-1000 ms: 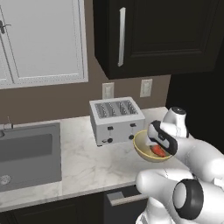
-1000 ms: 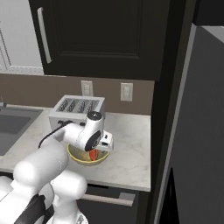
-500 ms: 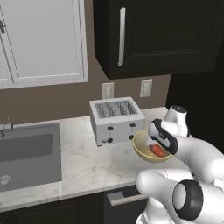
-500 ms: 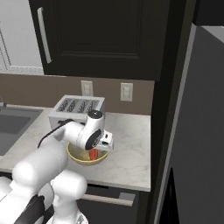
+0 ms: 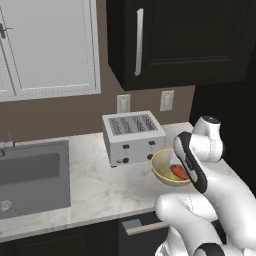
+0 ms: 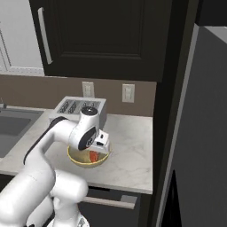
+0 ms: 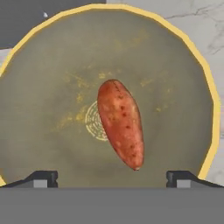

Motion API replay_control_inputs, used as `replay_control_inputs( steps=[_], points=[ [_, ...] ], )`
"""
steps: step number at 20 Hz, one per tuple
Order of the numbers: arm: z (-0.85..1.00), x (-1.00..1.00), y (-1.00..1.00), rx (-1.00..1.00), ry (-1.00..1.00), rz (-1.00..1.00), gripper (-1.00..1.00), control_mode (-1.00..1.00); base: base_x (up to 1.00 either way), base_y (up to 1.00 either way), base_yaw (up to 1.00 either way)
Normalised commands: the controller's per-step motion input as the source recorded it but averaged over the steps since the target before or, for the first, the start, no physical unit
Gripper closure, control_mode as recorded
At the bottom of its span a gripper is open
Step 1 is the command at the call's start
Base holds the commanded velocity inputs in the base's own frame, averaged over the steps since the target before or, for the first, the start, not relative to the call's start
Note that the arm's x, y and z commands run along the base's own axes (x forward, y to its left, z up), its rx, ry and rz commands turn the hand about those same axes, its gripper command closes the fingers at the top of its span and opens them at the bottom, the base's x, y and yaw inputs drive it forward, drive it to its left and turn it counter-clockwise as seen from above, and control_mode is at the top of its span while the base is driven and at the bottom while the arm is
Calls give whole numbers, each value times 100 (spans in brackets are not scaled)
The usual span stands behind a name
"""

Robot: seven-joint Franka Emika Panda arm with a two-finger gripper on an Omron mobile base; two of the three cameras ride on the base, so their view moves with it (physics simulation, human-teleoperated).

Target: Take the sweet potato, orange, and garlic from the freezer and place them in the bowl on the counter.

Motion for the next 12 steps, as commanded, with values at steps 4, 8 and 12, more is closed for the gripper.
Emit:
replay_control_inputs(
  steps=[4, 8, 12],
  points=[
    [34, -32, 26, -3, -9, -1, -100, -100, 0, 0, 0],
    [30, -32, 31, -5, -12, 0, -100, -100, 0, 0, 0],
    [19, -26, 24, -5, -16, -1, -100, -100, 0, 0, 0]
  ],
)
